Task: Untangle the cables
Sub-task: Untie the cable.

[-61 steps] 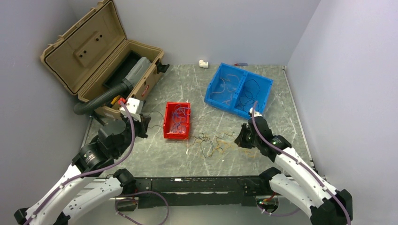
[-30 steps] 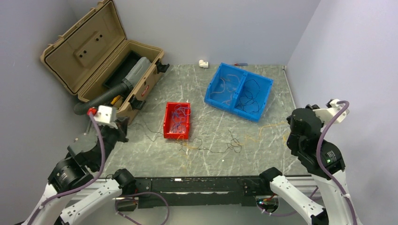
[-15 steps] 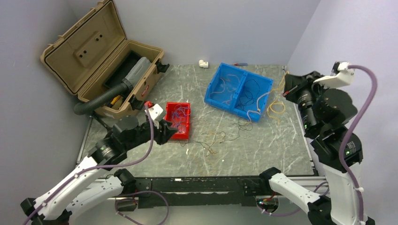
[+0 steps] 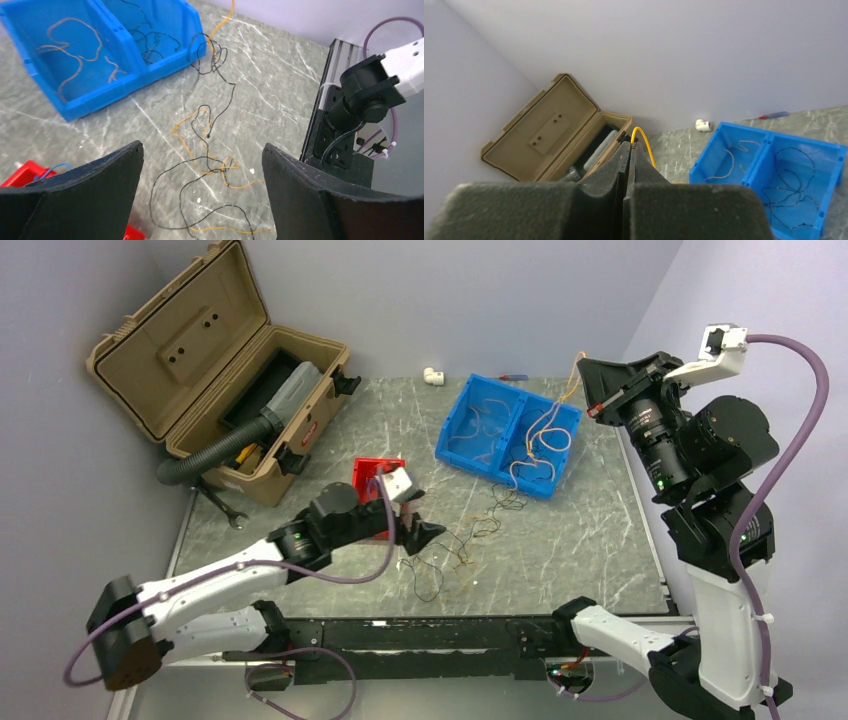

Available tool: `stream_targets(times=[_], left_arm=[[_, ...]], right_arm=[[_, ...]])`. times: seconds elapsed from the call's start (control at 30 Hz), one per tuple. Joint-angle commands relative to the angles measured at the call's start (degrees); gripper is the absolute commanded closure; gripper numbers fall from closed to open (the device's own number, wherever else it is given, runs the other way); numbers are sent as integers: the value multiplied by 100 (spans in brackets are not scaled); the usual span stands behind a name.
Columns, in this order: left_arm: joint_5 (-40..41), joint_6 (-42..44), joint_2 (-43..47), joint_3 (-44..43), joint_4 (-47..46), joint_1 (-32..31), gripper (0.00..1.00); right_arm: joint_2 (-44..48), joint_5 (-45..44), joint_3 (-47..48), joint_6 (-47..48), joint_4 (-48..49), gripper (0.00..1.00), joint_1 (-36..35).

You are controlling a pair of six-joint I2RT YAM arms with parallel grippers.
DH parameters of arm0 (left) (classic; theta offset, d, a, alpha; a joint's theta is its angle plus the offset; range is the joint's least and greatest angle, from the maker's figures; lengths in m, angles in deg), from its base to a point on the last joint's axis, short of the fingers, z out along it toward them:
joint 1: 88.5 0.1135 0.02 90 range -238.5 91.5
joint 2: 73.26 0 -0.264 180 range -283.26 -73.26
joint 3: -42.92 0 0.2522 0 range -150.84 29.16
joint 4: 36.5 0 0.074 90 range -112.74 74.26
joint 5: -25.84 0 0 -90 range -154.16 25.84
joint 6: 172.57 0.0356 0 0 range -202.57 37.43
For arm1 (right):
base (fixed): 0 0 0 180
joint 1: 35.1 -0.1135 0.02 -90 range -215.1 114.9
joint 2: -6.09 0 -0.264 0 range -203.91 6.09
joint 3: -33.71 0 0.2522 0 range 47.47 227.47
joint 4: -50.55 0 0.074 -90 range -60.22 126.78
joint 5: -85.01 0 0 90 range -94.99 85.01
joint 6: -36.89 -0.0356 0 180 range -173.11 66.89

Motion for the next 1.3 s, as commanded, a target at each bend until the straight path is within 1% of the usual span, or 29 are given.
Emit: stream_targets(times=[0.0, 0.1, 0.17, 0.23, 0.33, 0.43, 0.53, 0.57, 0.63, 0.67, 0.7, 0.73, 0.77, 0.8, 0.87, 0.9, 0.97, 1.0, 1.07, 1.13, 1.2, 1.27], left_arm=[[-93, -31, -915, -245, -1646, -250, 9], [-37, -472, -1633, -446, -2236, -401, 8], [83, -638, -2064, -676, -2388, -536, 8], [159, -719, -2437, -923, -2495, -652, 8], [168, -982, -3030, -1369, -2371, -675, 9], [93, -1321, -3534, -1751, -2176, -684, 13], [297, -1627, -3936, -1964, -1944, -733, 16], [362, -1720, -4062, -1961, -1975, -755, 18], [405, -1976, -4356, -1832, -2322, -795, 24], [363, -2101, -4503, -1787, -2541, -805, 32], [315, -2236, -4664, -1771, -2698, -806, 43], [278, -2343, -4798, -1764, -2828, -807, 61], [254, -2432, -4929, -1747, -2938, -807, 91], [249, -2519, -5015, -1700, -3032, -795, 100], [253, -2702, -5038, -1442, -3295, -761, 100], [274, -2786, -4978, -1151, -3471, -709, 100], [322, -2882, -4749, -655, -3746, -593, 100], [330, -2908, -4610, -416, -3751, -517, 100], [240, -2972, -4300, 40, -3645, -291, 100], [83, -3019, -3924, 519, -3580, -50, 100], [-10, -2971, -3486, 975, -3458, 130, 100], [94, -2816, -2977, 1288, -3070, 209, 100]], right_arm=[[-70, 298, 219, -249, 393, 100, -2], [-85, 401, 162, -338, 447, 100, -11], [-74, 428, 101, -392, 497, 100, -4], [-65, 436, 43, -422, 527, 100, -3], [-41, 429, -10, -444, 562, 100, -1], [-3, 353, -55, -432, 567, 100, -4], [50, 176, -67, -384, 568, 100, -1], [64, 104, -60, -357, 563, 100, -3], [100, -16, -50, -315, 585, 100, -1], [124, -82, -49, -299, 585, 100, -3], [144, -148, -49, -279, 593, 100, -4], [179, -235, -53, -251, 609, 100, -4], [221, -391, -57, -212, 609, 100, -8], [246, -481, -62, -170, 619, 100, -2], [358, -953, -58, -47, 591, 100, -8], [409, -1242, -62, 57, 567, 100, -11], [541, -2004, -108, 303, 500, 100, -4], [569, -2540, -118, 432, 402, 100, -5], [585, -3602, -126, 704, 177, 100, -4], [689, -4426, -311, 984, 153, 100, 0], [878, -4911, -625, 1263, 368, 100, -6], [1058, -5152, -908, 1429, 572, 100, -12]])
